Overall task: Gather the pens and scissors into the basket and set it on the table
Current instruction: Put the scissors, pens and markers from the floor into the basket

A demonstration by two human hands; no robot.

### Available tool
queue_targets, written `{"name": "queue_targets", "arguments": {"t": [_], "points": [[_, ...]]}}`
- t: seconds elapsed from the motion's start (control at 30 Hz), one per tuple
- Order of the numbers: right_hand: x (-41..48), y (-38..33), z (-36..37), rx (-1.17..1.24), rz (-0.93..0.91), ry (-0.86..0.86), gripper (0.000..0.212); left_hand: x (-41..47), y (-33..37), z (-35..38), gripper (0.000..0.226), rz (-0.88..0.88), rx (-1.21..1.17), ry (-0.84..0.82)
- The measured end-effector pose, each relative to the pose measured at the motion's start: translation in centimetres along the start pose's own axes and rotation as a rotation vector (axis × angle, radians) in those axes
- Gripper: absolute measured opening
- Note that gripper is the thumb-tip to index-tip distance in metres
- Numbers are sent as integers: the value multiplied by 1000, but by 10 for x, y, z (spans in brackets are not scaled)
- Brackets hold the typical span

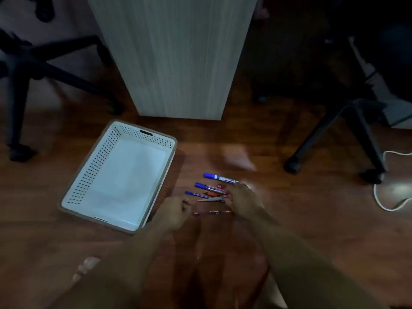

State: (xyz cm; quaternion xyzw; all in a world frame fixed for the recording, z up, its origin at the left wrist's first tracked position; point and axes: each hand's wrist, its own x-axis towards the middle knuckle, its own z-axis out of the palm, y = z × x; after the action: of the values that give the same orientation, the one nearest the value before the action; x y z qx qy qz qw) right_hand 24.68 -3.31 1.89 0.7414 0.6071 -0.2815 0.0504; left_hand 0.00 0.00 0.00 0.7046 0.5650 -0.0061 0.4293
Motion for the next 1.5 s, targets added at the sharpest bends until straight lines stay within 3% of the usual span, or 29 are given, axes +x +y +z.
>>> {"name": "queue_targets", "arguments": {"t": [0.1, 0.33, 0.73, 0.83, 0.93, 1.07, 1.17, 1.3, 1.5], "points": [[10, 4, 14, -1, -54, 0, 32, 11, -4, 24, 12, 13, 36, 7], [32, 2, 36, -229, -122, 29, 39, 26, -2, 54, 21, 27, 228, 0], [37, -2, 37, -444, -175, 92, 32, 19, -7, 48, 16, 98, 290, 34], [42, -13, 17, -295, -132, 157, 28, 10, -14, 33, 14, 123, 239, 96], [50, -37, -19, 145, -49, 247, 20, -2, -18, 6, 8, 184, 135, 222], [63, -81, -53, 571, -55, 402, 13, -13, -22, -42, 4, 171, 8, 538], [68, -120, -60, 749, -55, 453, 12, -20, -38, -73, 4, 14, -86, 767], [63, -161, -38, 815, -73, 293, 18, -31, -71, -89, 2, -439, -156, 814], [61, -189, 21, 805, -128, 14, 12, -43, -100, -76, 16, -512, -254, 683]]}}
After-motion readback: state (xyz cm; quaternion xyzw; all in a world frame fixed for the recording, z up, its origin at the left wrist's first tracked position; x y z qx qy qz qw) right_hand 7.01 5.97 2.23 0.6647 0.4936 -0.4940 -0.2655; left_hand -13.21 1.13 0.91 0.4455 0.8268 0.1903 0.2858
